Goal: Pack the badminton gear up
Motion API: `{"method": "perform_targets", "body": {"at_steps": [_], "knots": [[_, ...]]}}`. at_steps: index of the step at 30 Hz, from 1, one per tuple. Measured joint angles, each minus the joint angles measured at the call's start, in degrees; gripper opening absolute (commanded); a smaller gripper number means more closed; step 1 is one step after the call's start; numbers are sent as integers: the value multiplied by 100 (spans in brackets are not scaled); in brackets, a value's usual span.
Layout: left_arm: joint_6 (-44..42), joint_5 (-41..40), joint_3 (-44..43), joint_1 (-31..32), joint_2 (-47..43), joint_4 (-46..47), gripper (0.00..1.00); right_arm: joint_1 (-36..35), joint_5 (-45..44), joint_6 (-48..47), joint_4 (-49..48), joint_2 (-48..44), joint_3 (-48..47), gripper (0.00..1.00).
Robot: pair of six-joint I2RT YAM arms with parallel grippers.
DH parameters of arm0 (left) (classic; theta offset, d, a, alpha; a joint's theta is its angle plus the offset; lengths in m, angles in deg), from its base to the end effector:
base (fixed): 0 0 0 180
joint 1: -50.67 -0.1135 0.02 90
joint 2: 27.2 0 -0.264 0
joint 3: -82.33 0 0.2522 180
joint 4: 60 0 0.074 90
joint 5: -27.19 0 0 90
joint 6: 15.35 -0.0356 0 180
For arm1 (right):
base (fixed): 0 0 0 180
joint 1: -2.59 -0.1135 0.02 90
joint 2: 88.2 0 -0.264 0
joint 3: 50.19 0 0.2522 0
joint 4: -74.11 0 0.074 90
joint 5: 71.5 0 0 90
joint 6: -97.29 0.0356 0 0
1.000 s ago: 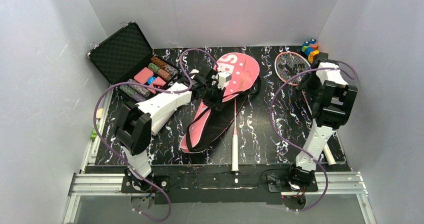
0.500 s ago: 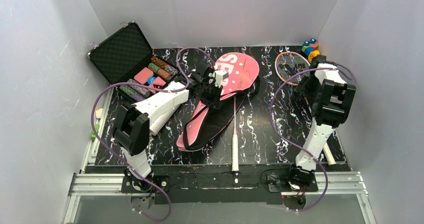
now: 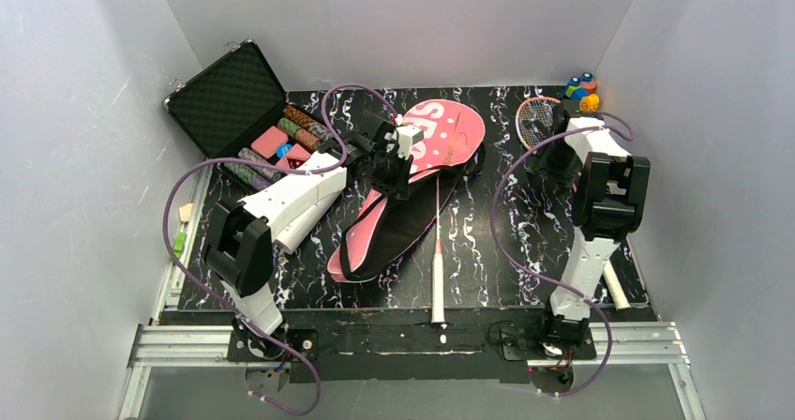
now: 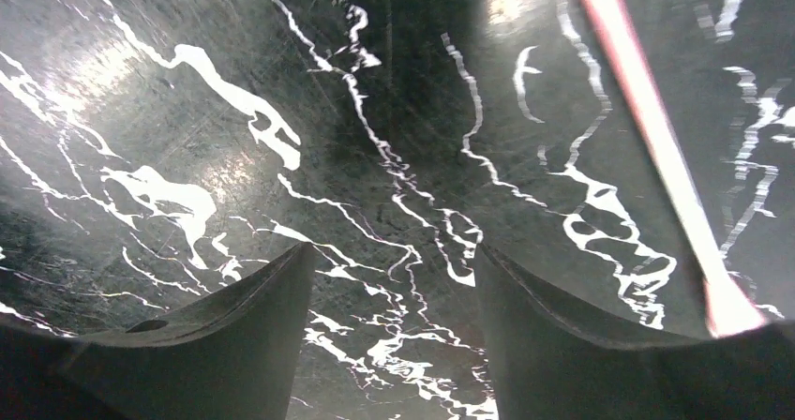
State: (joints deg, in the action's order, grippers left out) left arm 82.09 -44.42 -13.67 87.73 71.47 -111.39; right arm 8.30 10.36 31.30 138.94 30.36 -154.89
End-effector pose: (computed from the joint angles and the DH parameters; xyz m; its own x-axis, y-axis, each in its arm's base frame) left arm 0.2925 -0.2349 0.2755 -0.7338 0.4002 -0.5489 0.6299 0.7034 -0.3293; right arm 0.4099 -0.0461 0.1778 -0.8400 0.4888 -0.2356 0.5122 0.8576 -0.0470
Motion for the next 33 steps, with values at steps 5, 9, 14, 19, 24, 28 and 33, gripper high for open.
{"method": "perform_targets", "body": {"at_steps": [5, 9, 14, 19, 24, 28, 33], "knots": [[0, -4, 0, 0, -55, -13, 0, 256, -245, -63, 17, -149, -361, 72], [-4, -13, 0, -15, -109, -13, 0, 710, -330, -197, -127, -140, -529, 72], [-15, -2, 0, -28, -116, -15, 0, 780, -490, -323, -107, 151, -684, 72], [-15, 35, 0, -61, -116, -17, 0, 699, -520, -326, -59, 531, -798, 72], [-17, 72, 0, -105, -116, -50, 0, 715, -498, -328, 7, 595, -857, 71], [-15, 116, -4, -133, -116, -94, 0, 813, -299, -319, 28, 601, -894, 69], [-13, 160, -46, -144, -116, -138, 0, 872, -179, -330, 26, 603, -903, 66]]}}
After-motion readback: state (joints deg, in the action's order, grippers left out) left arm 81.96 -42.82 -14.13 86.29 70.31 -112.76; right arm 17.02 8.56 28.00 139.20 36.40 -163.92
